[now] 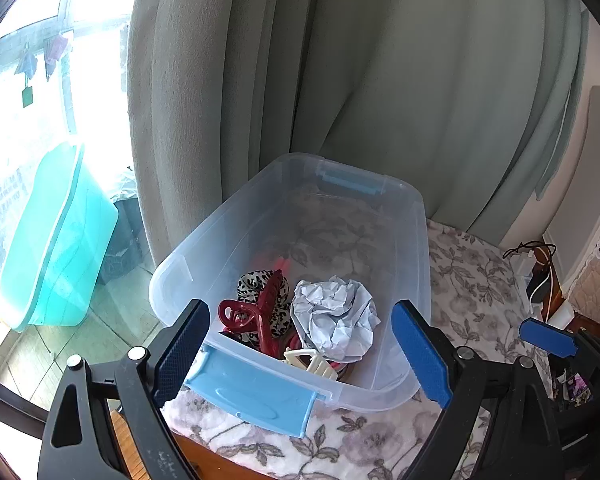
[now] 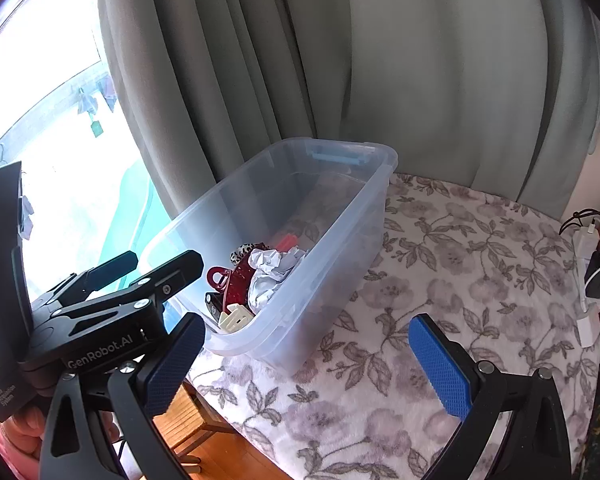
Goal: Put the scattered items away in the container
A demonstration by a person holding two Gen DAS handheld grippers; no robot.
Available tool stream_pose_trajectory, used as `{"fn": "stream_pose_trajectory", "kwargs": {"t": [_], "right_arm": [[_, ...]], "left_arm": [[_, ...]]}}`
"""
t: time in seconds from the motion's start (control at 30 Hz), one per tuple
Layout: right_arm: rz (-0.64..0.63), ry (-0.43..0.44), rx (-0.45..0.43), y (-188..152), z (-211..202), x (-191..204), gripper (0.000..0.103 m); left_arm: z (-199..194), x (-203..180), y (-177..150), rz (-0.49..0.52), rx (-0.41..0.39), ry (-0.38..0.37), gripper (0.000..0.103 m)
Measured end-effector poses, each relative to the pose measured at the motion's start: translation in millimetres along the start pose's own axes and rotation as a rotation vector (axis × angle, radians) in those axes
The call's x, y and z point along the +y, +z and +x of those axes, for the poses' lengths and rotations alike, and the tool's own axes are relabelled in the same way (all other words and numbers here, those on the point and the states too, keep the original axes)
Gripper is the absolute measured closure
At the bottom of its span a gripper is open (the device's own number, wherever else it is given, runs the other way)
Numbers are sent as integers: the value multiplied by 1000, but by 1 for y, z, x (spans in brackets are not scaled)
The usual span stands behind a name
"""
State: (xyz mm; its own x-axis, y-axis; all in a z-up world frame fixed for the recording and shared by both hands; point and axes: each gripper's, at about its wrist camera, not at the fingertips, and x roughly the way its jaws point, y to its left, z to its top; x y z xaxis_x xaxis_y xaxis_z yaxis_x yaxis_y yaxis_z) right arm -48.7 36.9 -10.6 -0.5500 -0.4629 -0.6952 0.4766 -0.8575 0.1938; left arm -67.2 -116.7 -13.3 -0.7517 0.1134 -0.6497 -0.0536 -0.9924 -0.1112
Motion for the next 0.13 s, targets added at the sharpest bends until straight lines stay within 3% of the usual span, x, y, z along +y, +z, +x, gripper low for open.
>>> {"fn": "stream_pose_trajectory", "kwargs": {"t": [0.13], "right_arm": [[-10,-4,4,0,1,3,0]], "left_arm": [[0,2,-1,4,-2,2,10]]}}
